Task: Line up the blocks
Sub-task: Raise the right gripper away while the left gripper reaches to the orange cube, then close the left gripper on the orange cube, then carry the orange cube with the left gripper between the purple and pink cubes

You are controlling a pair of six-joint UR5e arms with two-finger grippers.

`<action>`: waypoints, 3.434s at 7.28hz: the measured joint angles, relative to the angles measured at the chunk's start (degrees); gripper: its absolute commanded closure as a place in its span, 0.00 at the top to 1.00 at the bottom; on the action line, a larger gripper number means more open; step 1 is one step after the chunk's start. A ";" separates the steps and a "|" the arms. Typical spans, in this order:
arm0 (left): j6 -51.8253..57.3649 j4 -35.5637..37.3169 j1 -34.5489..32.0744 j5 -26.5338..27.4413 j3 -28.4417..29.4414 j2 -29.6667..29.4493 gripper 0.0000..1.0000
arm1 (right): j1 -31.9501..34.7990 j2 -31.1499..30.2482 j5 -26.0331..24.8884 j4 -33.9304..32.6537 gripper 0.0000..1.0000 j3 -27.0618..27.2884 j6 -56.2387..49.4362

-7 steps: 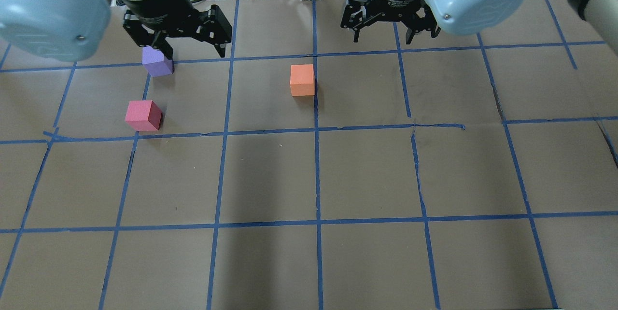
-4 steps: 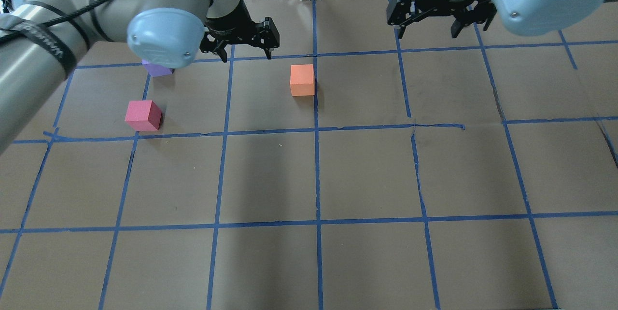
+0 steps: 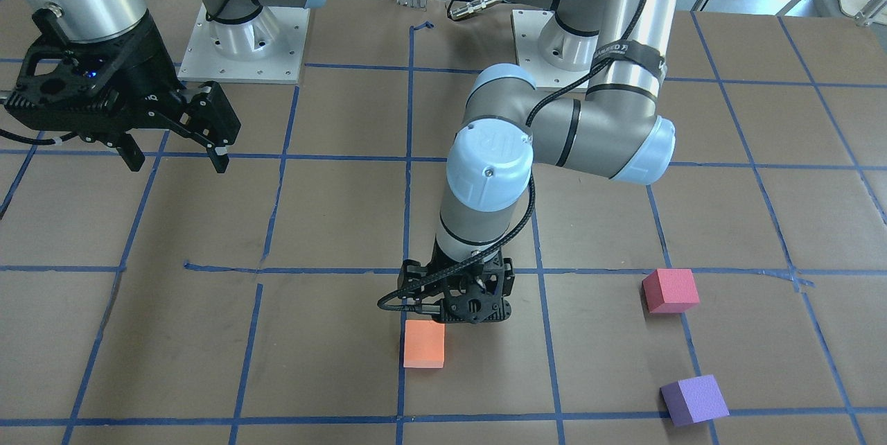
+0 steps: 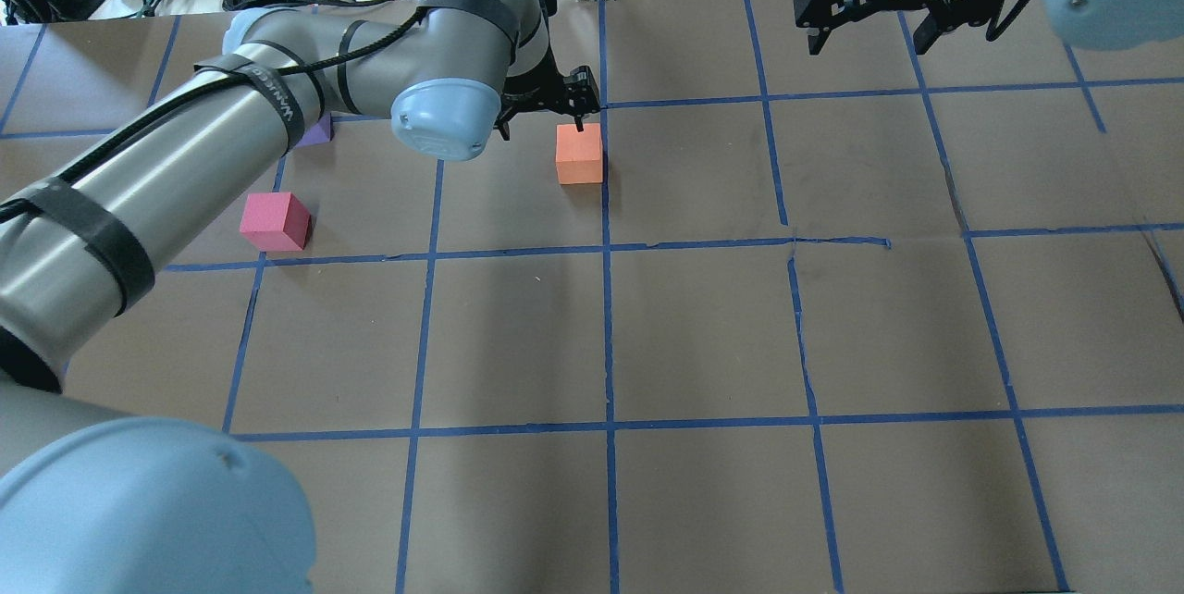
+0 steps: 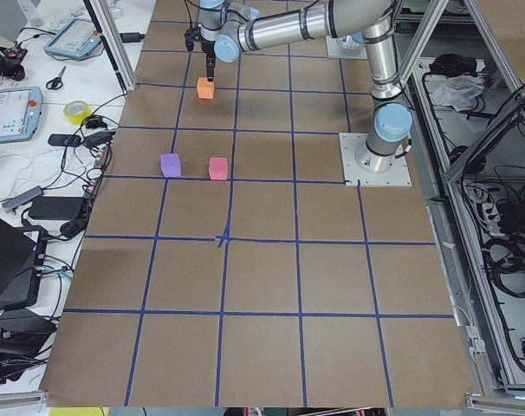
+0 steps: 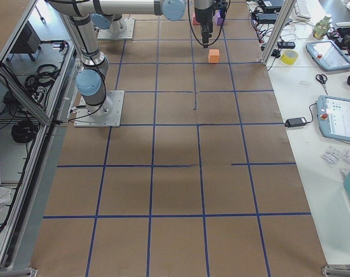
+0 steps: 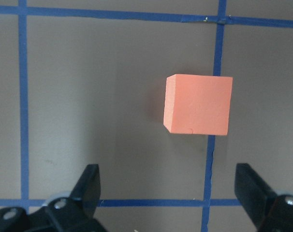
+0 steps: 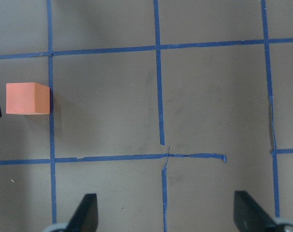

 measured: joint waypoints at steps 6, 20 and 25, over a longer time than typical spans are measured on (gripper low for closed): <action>-0.21 6.32 -1.53 1.15 4.41 -9.93 1.00 | 4.99 0.76 -1.01 4.18 1.00 -1.84 7.40; 16.98 -7.17 17.75 2.33 1.33 1.97 0.14 | 6.48 0.57 -0.73 -0.10 1.00 1.04 7.05; 37.37 -5.52 30.84 1.89 -0.35 1.18 0.09 | 6.51 0.60 -0.88 -0.34 1.00 1.16 7.02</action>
